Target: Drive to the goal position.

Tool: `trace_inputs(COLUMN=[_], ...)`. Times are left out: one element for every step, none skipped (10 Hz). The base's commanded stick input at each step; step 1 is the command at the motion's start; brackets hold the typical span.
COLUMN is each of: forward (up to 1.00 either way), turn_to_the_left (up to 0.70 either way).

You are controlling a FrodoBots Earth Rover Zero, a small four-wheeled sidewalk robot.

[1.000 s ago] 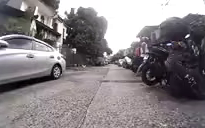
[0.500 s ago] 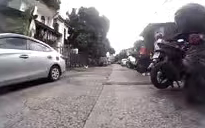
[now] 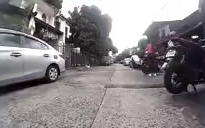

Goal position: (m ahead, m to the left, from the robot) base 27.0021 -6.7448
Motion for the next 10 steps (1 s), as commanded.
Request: trace_inputs(forward=[0.70, 0.70, 0.70, 0.70, 0.70, 0.70, 0.70, 0.70, 0.70, 0.70], turn_to_the_left=[0.00, 0.00, -0.10, -0.27, -0.16, 0.00, 0.00, 0.00, 0.00, 0.00])
